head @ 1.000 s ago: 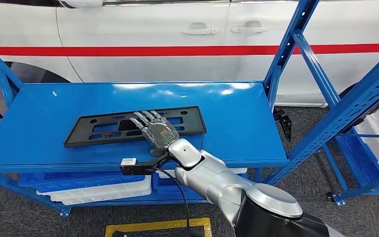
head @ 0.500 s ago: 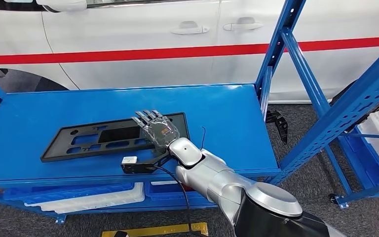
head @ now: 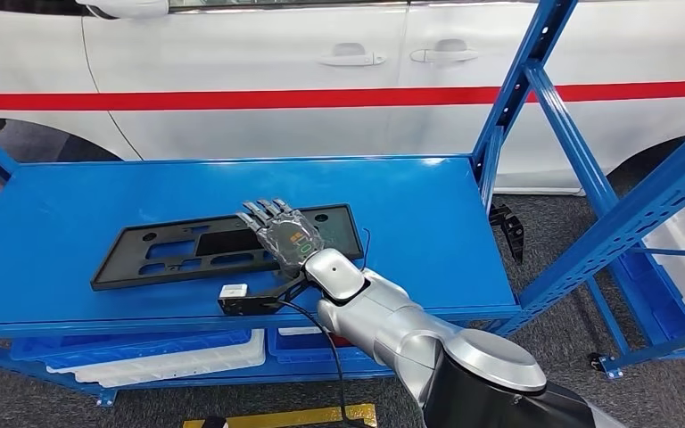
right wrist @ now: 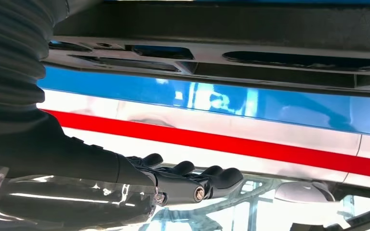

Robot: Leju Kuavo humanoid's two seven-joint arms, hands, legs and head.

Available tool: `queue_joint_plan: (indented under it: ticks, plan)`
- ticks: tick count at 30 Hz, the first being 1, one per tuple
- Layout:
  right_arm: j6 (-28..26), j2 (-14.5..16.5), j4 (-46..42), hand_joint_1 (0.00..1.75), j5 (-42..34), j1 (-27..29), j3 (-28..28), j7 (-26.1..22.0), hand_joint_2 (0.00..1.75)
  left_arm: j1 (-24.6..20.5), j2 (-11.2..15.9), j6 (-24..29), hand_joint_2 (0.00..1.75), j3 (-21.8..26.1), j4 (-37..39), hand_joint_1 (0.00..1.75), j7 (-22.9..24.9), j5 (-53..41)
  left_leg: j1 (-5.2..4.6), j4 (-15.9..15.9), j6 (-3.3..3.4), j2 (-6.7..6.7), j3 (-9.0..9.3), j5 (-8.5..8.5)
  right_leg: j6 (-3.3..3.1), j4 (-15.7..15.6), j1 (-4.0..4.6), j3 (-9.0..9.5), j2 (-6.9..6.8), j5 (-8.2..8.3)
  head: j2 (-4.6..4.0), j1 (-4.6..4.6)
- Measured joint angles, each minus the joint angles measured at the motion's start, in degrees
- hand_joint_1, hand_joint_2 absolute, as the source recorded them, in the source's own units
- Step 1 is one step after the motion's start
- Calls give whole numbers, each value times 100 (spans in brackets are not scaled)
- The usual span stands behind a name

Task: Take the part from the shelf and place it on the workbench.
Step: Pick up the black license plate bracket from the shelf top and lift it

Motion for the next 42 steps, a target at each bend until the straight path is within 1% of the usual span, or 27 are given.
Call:
queue_joint_plan:
  ticks: [2, 4, 6, 11, 19, 28, 35, 42]
  plan:
    - [7, 0, 0, 0, 13, 0, 1, -2, 175, 0, 0, 1, 0, 0, 0, 0, 2, 0, -5, 1, 12, 0, -2, -1, 39, -12, -8, 4, 0, 5, 0, 0]
    - [23, 0, 0, 87, 35, 1, 3, -19, 175, -1, 0, 2, 0, 0, 0, 0, 9, 2, -10, 2, 17, 0, -3, -1, 74, -18, -17, 6, 0, 5, 0, 0]
    - [38, 0, 0, 175, 66, 1, 9, -46, 175, -2, 0, 3, 0, 0, 0, 0, 15, 11, -13, 2, 18, 0, -4, -2, 85, -19, -21, 5, 0, 4, 0, 0]
    - [42, 0, 1, 175, 194, 17, 45, -11, 175, -4, 2, 23, 0, 0, 0, 0, 15, 20, -14, 2, 19, 0, -3, -2, 101, -19, -20, 3, 0, 1, 0, 0]
    - [49, 0, 11, 175, 222, 40, 52, 32, 175, -4, 2, 43, 0, 0, 0, 0, 6, 60, -13, 0, 18, 0, -2, -2, 102, -16, -7, 2, 0, 0, 0, 0]
    - [11, 0, 11, 175, 216, 29, 52, -42, 175, -2, 2, 55, 0, 2, 0, 0, 5, 98, -13, 0, 17, 0, 2, -2, 101, -14, -7, 3, 1, 0, 0, 0]
    - [-227, 0, 11, 175, 77, 42, 13, -239, 175, -1, 2, 105, 0, 2, 0, 0, -22, 101, -13, 0, 17, 0, 3, -2, 101, -14, -7, 4, 1, 0, 0, 0]
    - [-443, 0, 26, 175, -127, 108, -270, -560, 175, 4, 13, 169, 0, 2, 0, 0, -67, 81, -13, 0, 17, 0, 2, -2, 101, -13, -7, 4, 1, 0, 0, 0]
